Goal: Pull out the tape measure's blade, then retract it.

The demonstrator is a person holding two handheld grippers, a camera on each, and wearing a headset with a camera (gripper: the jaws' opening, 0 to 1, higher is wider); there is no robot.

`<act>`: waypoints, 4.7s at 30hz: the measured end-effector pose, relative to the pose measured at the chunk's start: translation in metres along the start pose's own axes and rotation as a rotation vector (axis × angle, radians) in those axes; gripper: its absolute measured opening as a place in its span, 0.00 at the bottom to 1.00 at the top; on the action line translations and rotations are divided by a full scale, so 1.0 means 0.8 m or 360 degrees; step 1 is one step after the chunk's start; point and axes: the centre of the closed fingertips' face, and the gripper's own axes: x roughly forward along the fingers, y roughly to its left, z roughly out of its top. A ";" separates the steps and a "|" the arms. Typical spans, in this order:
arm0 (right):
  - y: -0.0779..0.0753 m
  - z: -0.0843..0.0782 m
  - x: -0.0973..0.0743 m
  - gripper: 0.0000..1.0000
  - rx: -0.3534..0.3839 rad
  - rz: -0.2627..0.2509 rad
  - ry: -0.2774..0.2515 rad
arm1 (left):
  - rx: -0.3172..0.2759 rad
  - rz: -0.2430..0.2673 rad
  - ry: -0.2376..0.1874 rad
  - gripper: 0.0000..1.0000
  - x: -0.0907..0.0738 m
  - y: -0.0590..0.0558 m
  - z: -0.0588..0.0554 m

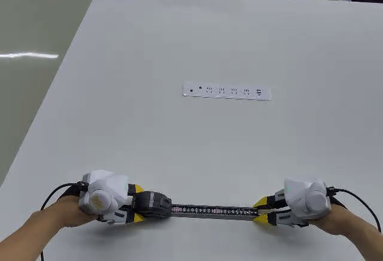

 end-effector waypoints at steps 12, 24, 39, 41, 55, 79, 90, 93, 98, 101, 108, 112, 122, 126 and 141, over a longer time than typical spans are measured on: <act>0.000 -0.008 -0.008 0.11 0.0009 -0.0012 0.0011 | 0.0007 0.0000 0.0002 0.28 0.000 -0.001 0.000; -0.001 -0.019 -0.018 0.11 0.0020 -0.0036 0.0022 | 0.0003 -0.0001 0.0001 0.28 0.000 -0.001 0.000; 0.004 -0.021 -0.017 0.13 -0.0049 -0.0060 0.0050 | 0.0016 -0.0021 -0.0010 0.30 0.003 -0.001 0.003; 0.005 -0.021 -0.017 0.14 -0.0057 -0.0060 0.0056 | 0.0024 -0.0024 -0.0008 0.30 0.003 0.000 0.002; 0.007 -0.020 -0.017 0.16 -0.0062 -0.0082 0.0097 | 0.0068 -0.0013 -0.0003 0.31 0.003 0.000 0.004; 0.014 -0.012 -0.029 0.40 0.0021 -0.0196 0.0107 | -0.0057 0.0085 -0.0006 0.50 -0.020 0.011 0.006; 0.022 -0.010 -0.050 0.54 0.0175 -0.0339 0.0097 | -0.0225 0.0171 -0.0027 0.59 -0.042 0.004 0.005; 0.027 -0.008 -0.055 0.58 0.0236 -0.0379 0.0082 | -0.0284 0.0209 -0.0032 0.62 -0.047 0.002 0.003; 0.035 -0.006 -0.062 0.66 0.0324 -0.0444 0.0076 | -0.0385 0.0281 -0.0071 0.65 -0.056 -0.005 0.006; 0.037 -0.004 -0.067 0.70 0.0367 -0.0498 0.0065 | -0.0416 0.0317 -0.0073 0.69 -0.061 -0.010 0.005; 0.045 0.003 -0.073 0.77 0.0437 -0.0587 0.0054 | -0.0533 0.0402 -0.0087 0.74 -0.073 -0.017 0.001; 0.048 0.008 -0.076 0.80 0.0478 -0.0633 0.0043 | -0.0567 0.0447 -0.0096 0.77 -0.081 -0.022 0.003; 0.063 0.030 -0.088 0.84 0.0557 -0.0748 -0.0028 | -0.0638 0.0567 -0.0149 0.82 -0.094 -0.041 0.018; 0.072 0.034 -0.089 0.86 0.0570 -0.0784 -0.0023 | -0.0650 0.0578 -0.0174 0.83 -0.099 -0.047 0.024; 0.095 0.047 -0.094 0.93 0.0611 -0.0888 -0.0071 | -0.0786 0.0680 -0.0215 0.99 -0.108 -0.070 0.031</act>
